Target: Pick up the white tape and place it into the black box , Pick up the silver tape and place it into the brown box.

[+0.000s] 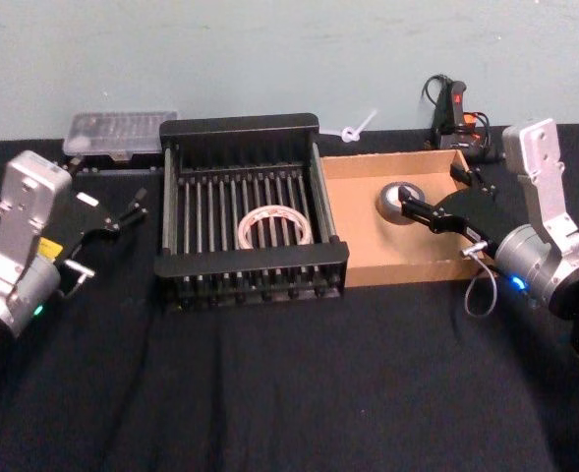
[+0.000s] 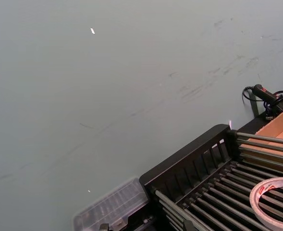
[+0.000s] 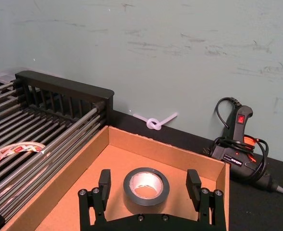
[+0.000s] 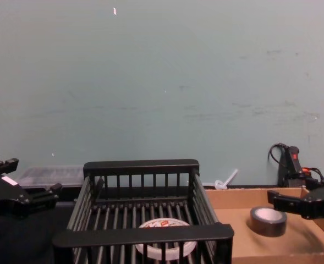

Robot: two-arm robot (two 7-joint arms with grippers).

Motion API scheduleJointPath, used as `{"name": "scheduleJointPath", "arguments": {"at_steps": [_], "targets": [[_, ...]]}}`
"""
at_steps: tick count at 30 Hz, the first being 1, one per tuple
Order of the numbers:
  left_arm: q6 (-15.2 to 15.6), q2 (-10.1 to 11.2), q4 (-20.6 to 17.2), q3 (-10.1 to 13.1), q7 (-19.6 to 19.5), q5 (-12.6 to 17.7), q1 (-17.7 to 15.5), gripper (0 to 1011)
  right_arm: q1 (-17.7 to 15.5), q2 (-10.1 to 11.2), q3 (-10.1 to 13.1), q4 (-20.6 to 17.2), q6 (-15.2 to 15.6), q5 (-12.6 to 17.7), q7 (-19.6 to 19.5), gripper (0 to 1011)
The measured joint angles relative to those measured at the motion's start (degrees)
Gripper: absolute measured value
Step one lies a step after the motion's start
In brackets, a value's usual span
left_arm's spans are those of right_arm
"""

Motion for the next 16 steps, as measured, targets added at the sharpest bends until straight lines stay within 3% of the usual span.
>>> {"name": "scheduleJointPath", "arguments": {"at_steps": [16], "targets": [[0.0,0.0,0.0,0.0,0.0,0.0,0.0,1001,0.0,0.0,0.0,0.0,0.0,0.0,0.0,1000]]}}
